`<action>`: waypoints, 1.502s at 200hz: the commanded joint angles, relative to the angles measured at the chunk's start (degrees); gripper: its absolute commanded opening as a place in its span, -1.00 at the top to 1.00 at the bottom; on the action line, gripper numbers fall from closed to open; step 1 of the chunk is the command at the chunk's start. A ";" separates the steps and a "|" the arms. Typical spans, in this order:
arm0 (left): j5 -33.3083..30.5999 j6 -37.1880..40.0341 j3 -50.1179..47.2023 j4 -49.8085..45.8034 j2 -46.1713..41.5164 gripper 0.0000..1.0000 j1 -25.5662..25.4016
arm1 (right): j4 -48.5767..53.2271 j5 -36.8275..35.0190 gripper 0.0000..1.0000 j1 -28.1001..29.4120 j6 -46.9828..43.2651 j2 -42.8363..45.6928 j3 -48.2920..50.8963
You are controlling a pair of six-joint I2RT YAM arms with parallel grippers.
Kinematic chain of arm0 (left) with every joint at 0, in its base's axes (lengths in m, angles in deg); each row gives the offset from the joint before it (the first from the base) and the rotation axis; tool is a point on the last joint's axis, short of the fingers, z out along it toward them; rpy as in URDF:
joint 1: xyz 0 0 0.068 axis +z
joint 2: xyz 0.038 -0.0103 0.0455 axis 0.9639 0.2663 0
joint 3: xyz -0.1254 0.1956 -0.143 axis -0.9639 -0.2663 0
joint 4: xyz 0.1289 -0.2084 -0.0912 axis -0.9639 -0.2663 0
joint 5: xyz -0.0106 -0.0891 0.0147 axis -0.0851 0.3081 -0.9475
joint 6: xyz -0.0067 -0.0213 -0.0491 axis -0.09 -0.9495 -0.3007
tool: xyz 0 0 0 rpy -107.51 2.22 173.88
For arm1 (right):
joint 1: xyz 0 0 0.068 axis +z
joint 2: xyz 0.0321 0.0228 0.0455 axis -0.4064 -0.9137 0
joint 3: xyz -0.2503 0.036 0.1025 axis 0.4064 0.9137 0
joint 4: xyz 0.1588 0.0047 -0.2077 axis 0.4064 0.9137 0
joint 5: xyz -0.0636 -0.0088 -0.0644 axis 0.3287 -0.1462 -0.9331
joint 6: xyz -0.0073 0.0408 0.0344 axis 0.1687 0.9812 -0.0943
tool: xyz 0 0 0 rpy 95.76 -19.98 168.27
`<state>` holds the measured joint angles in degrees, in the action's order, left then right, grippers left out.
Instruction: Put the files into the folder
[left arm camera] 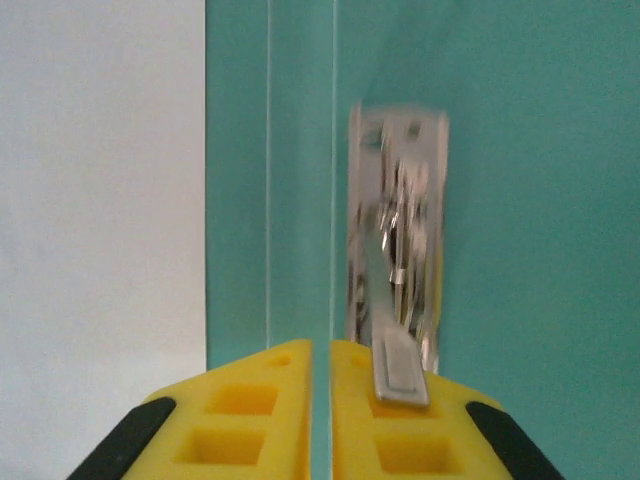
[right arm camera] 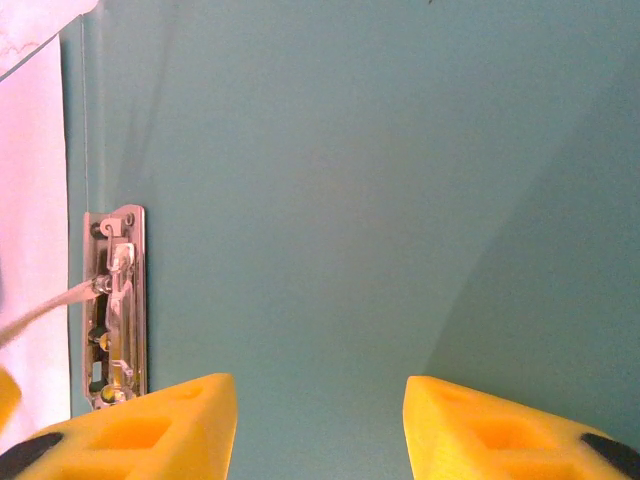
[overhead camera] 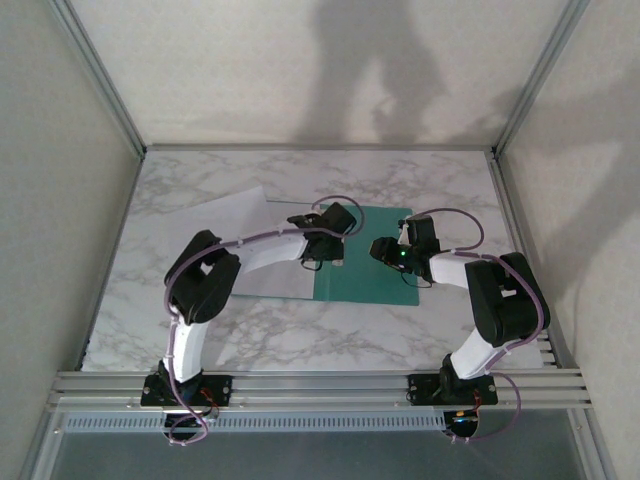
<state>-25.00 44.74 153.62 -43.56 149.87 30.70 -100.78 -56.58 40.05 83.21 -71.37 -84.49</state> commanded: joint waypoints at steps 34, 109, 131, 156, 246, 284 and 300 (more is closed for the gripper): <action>-2.20 5.88 14.32 -2.86 8.16 0.74 4.24 | 14.17 1.25 0.02 1.68 0.17 -4.31 3.06; -2.01 6.43 18.99 -6.49 5.33 0.34 7.29 | 16.03 0.78 0.02 1.68 -0.29 -3.75 1.79; -3.40 5.42 14.75 -5.68 0.62 0.20 9.30 | 16.67 0.24 0.01 1.63 -0.43 -3.31 1.50; -5.01 3.18 6.26 -2.69 -5.93 0.01 12.90 | 15.67 0.56 0.01 1.42 -0.08 -3.18 1.63; -8.16 -3.37 -29.18 9.94 -22.04 -0.52 31.15 | 15.56 1.87 0.00 1.44 0.17 -1.37 1.06; -6.63 -4.08 -38.71 17.20 -25.84 -0.80 39.35 | 16.33 1.88 0.00 1.43 -0.20 -0.92 0.37; -4.45 -4.07 -41.44 19.88 -27.15 -0.84 42.14 | 16.78 1.58 -0.01 1.41 -0.35 -0.85 0.12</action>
<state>-30.35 41.63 115.17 -30.51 125.91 69.72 -95.43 -55.21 40.53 82.79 -70.78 -86.09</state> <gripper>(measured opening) 0.906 0.501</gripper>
